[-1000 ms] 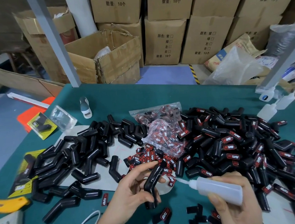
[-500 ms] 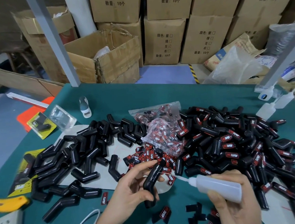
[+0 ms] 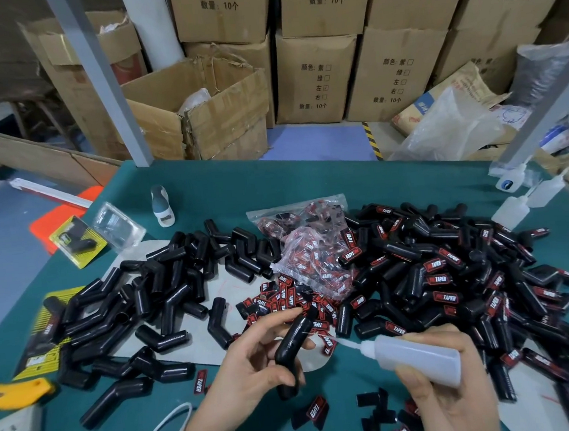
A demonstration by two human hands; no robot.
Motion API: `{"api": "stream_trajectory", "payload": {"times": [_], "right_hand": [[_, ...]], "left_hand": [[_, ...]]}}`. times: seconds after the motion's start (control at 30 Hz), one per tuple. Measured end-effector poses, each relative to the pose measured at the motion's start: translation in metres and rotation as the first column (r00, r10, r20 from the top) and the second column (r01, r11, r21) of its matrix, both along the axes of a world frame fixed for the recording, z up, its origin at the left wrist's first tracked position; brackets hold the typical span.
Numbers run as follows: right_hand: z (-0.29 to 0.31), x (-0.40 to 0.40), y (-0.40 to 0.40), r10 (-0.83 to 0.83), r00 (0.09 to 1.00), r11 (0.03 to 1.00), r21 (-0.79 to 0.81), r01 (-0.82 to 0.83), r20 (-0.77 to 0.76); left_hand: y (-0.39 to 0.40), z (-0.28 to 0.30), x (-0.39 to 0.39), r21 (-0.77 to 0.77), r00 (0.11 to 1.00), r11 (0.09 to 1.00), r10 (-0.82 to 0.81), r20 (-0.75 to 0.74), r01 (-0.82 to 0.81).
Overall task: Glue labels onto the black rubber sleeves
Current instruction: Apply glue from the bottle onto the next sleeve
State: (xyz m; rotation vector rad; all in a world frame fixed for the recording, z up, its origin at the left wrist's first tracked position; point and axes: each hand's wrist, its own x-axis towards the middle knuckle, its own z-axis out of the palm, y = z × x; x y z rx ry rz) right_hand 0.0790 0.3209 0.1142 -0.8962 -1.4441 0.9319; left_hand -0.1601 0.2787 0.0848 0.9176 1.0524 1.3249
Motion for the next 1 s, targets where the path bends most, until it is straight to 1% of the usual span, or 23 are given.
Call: {"api": "stream_trajectory", "payload": {"times": [0.2, 0.37, 0.5, 0.63, 1.0], "right_hand": [[0.0015, -0.0001, 0.0003, 0.017, 0.998, 0.999, 0.029, -0.018, 0.055], [0.0019, 0.0000, 0.0002, 0.001, 1.000, 1.000, 0.013, -0.002, 0.003], [0.0030, -0.0008, -0.0007, 0.010, 1.000, 1.000, 0.025, -0.011, 0.023], [0.0022, 0.0002, 0.0002, -0.021, 1.000, 1.000, -0.004, 0.021, -0.002], [0.0006, -0.0001, 0.0004, -0.028, 0.999, 0.999, 0.017, 0.028, -0.016]], "left_hand": [[-0.0005, 0.0006, -0.0016, 0.029, 1.000, 1.000, -0.008, -0.008, 0.009], [-0.0005, 0.0015, -0.0005, 0.033, 1.000, 0.999, -0.009, 0.011, 0.009], [-0.0009, 0.0012, -0.0004, 0.026, 1.000, 1.000, -0.008, 0.018, 0.008], [-0.0010, 0.0009, -0.0012, 0.021, 1.000, 1.000, -0.010, 0.004, 0.010], [-0.0008, -0.0031, -0.0010, -0.005, 0.999, 0.999, -0.035, -0.003, 0.035]]}}
